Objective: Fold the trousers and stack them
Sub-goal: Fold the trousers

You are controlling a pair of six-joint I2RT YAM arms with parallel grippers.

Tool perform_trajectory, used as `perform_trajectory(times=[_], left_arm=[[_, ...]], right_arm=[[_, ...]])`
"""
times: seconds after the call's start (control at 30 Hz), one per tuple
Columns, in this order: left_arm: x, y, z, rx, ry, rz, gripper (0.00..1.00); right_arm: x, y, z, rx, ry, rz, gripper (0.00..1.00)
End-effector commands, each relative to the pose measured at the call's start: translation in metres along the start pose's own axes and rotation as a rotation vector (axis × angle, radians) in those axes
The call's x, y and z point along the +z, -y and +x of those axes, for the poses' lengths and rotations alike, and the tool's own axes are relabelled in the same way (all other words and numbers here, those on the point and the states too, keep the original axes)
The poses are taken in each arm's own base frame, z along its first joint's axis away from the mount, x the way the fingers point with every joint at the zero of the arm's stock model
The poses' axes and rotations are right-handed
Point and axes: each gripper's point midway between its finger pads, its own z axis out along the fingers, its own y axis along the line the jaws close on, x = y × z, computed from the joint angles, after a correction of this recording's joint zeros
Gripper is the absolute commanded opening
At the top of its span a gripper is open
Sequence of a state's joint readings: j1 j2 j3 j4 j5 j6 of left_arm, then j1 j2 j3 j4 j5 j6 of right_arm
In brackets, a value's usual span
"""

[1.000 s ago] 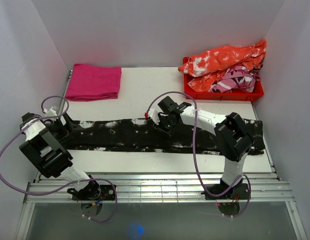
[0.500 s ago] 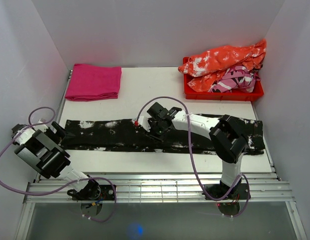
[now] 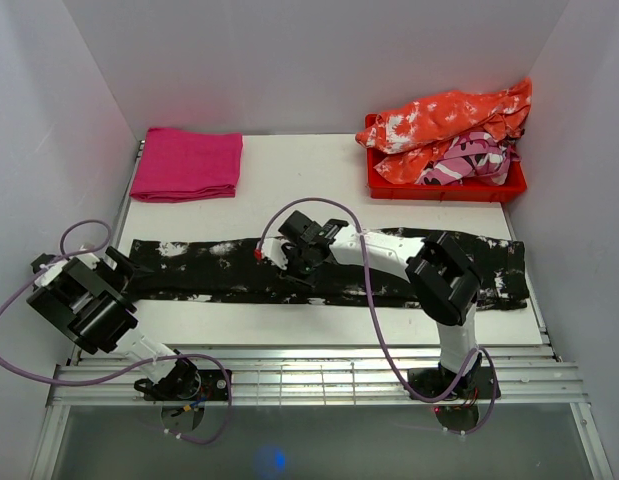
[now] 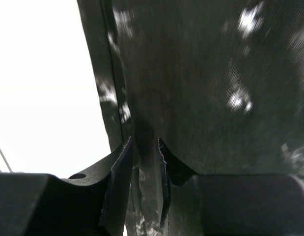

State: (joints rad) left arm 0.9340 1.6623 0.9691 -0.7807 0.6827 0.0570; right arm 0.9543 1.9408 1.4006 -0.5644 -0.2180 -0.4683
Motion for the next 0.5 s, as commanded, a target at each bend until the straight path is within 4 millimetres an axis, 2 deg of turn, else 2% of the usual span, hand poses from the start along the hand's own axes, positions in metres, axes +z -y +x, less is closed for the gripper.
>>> perform_trajectory(times=[0.0,0.23,0.47], left_arm=[[0.005,0.002,0.001,-0.021,0.015,0.037,0.98],[0.012,-0.002,0.002,-0.075,0.023,0.033,0.98],[0.005,0.016,-0.001,-0.081,0.036,0.103,0.98]], right_arm=[[-0.001,0.002,-0.042,-0.035,0.095,0.024,0.30],[0.010,0.004,-0.066,-0.037,0.131,0.042,0.28],[0.010,-0.009,-0.085,-0.055,0.190,0.012,0.29]])
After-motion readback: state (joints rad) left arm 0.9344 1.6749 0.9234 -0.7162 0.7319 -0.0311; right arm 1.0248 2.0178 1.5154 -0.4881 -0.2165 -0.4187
